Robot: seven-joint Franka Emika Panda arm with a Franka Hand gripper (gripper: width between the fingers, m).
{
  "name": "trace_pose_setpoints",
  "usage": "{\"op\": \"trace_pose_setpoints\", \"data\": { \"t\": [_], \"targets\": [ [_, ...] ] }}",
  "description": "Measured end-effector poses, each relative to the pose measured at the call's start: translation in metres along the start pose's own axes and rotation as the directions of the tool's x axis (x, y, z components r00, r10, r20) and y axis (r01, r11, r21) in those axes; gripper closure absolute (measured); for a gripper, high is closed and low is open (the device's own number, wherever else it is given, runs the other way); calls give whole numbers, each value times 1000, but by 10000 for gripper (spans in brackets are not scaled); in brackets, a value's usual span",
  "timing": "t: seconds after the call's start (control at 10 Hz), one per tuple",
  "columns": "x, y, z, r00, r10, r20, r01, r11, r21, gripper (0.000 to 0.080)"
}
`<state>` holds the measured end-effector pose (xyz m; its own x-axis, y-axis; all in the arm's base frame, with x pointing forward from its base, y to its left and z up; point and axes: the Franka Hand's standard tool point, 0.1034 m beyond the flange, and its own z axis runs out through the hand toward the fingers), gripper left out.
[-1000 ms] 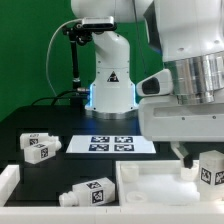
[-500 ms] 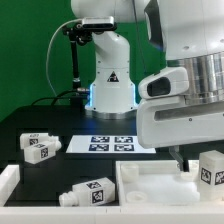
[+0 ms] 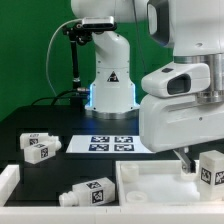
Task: Assemble one leg
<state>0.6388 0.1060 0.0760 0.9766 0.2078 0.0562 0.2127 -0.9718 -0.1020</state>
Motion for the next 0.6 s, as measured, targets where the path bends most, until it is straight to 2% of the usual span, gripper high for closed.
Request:
{"op": "trace_pose_setpoints", "data": {
  "t": [0.2,0.4,0.5,0.6],
  "targets": [
    [0,-1,0,990,139,0,-139,990,3,514],
    [0,-2,0,956,292,-1,-292,956,5,514],
    [1,-2,-1,902,433,-4,-433,902,4,514],
    [1,-1,-2,798,602,-12,-602,798,8,514]
  ]
}}
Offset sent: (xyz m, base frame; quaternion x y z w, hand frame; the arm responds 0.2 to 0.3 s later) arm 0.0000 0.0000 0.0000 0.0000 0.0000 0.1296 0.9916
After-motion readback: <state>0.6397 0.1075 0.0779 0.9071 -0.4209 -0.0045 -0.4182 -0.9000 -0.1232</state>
